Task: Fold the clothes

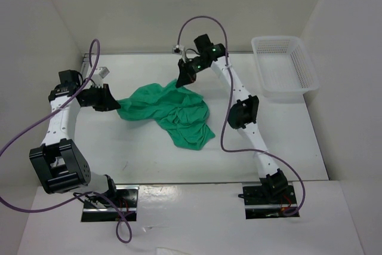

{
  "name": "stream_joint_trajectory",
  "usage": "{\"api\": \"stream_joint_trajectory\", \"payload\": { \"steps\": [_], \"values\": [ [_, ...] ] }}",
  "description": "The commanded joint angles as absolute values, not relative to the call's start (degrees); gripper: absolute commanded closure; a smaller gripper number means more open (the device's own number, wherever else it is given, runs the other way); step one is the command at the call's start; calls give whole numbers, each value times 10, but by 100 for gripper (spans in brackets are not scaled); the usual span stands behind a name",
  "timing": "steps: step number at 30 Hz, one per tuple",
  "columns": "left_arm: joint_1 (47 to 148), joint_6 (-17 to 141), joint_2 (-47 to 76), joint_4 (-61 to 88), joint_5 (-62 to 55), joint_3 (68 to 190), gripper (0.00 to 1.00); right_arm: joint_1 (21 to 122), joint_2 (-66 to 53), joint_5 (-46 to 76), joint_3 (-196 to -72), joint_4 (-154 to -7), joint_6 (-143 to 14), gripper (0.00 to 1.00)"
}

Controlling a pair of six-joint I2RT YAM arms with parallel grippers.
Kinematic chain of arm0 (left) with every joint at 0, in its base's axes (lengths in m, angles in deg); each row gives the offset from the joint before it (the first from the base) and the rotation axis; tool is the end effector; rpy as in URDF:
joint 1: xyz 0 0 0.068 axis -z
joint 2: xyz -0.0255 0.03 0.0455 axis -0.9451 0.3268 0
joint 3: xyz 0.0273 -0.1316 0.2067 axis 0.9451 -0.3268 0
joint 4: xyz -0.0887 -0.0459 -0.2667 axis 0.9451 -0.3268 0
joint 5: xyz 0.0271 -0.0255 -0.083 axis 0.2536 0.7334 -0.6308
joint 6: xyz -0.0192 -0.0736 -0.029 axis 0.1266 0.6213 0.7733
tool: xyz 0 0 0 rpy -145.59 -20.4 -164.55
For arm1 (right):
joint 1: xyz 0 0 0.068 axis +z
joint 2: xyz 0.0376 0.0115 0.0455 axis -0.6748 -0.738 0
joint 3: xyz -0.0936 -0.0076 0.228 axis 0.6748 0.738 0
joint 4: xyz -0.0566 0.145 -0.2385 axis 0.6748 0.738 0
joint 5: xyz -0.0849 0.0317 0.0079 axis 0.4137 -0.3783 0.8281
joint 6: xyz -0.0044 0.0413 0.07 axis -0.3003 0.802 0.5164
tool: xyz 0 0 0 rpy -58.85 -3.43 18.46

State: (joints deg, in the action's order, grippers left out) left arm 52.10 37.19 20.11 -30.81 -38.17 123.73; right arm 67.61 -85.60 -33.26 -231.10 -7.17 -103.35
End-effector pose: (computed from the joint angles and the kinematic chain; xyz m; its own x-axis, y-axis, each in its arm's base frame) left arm 0.3266 0.0605 0.2352 -0.7367 -0.0692 -0.6727 0.3035 0.8551 -0.4204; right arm 0.4699 0.2857 0.2128 -0.3561 -0.4944 -0.7929 -0.9277 0.0851 0.3636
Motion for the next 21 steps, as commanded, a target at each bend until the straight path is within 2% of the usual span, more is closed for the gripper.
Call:
{"api": "stream_joint_trajectory", "payload": {
  "steps": [1,6,12,21],
  "values": [
    [529,348,187,-314,-406,1234,88,669,-783,-333,-2376,-68,-974,91],
    [541,348,170,-314,-400,1240,88,657,-741,-327,-2355,-68,-962,93],
    [557,359,143,-314,-387,1275,88,657,-669,-254,-2299,-68,-962,93],
    [557,381,125,-348,-392,1408,88,651,-571,-134,-2266,-68,-950,91]
  ]
}}
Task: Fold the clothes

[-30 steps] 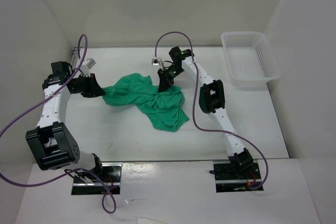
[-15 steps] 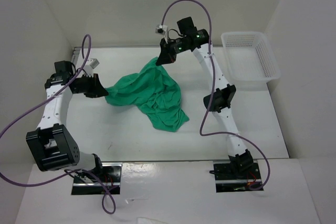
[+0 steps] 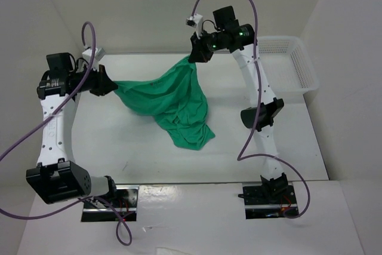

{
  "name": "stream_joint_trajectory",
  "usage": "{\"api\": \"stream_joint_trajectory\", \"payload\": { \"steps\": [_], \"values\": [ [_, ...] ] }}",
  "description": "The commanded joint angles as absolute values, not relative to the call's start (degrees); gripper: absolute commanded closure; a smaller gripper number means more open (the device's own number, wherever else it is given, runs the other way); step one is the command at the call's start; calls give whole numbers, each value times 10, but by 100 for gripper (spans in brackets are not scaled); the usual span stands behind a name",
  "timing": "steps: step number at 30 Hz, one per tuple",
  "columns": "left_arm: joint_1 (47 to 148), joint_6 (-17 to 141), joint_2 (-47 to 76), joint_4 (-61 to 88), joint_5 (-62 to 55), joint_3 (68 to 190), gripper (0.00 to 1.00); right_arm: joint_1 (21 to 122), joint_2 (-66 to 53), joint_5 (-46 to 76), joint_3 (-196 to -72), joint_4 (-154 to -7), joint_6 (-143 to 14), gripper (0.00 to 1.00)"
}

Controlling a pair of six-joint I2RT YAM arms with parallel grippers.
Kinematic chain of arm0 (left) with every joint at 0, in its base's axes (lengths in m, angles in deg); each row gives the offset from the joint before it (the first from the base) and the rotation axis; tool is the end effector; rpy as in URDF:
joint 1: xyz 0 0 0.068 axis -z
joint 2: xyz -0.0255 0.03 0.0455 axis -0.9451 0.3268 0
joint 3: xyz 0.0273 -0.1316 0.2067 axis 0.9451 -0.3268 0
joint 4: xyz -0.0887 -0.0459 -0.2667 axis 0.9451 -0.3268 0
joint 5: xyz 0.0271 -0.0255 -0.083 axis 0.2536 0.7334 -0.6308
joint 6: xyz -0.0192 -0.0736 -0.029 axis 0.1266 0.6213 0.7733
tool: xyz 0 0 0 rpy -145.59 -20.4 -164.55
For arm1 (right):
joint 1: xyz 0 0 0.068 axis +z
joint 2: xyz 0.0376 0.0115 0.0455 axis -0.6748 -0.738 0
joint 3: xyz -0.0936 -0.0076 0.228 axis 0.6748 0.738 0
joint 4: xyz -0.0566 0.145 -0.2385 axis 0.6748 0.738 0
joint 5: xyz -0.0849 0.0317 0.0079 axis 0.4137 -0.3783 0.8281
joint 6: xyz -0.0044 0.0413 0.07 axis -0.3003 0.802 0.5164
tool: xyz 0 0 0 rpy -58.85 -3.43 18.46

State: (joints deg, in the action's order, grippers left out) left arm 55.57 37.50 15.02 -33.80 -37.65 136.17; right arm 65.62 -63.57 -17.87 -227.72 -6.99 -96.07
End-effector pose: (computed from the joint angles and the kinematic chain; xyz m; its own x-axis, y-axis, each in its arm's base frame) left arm 0.3229 0.0393 0.3351 -0.5583 0.0227 -0.8293 0.4298 0.8629 -0.2657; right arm 0.4309 0.2347 0.3767 -0.2587 -0.4568 -0.8511 -0.9324 0.3483 0.0965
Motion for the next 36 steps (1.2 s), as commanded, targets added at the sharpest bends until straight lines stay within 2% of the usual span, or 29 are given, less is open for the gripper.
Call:
{"api": "stream_joint_trajectory", "payload": {
  "steps": [1,10,14,22,27,30,36],
  "values": [
    [550,381,120,-353,-392,1420,88,643,-564,-134,-2266,-68,-956,91],
    [512,381,125,-381,-401,1498,88,611,-502,-98,-2253,-68,-956,89],
    [477,381,135,-391,-414,1549,88,582,-479,-83,-2284,-68,-951,89],
    [460,407,163,-404,-477,1659,88,520,-431,-143,-2314,-68,-945,91],
    [460,433,175,-389,-529,1658,86,528,-437,-148,-2314,-68,-945,91],
    [474,440,195,-389,-530,1663,86,535,-437,-201,-2302,-68,-950,91],
    [509,482,218,-395,-566,1792,85,592,-398,-182,-2320,-119,-936,91]
  ]
}}
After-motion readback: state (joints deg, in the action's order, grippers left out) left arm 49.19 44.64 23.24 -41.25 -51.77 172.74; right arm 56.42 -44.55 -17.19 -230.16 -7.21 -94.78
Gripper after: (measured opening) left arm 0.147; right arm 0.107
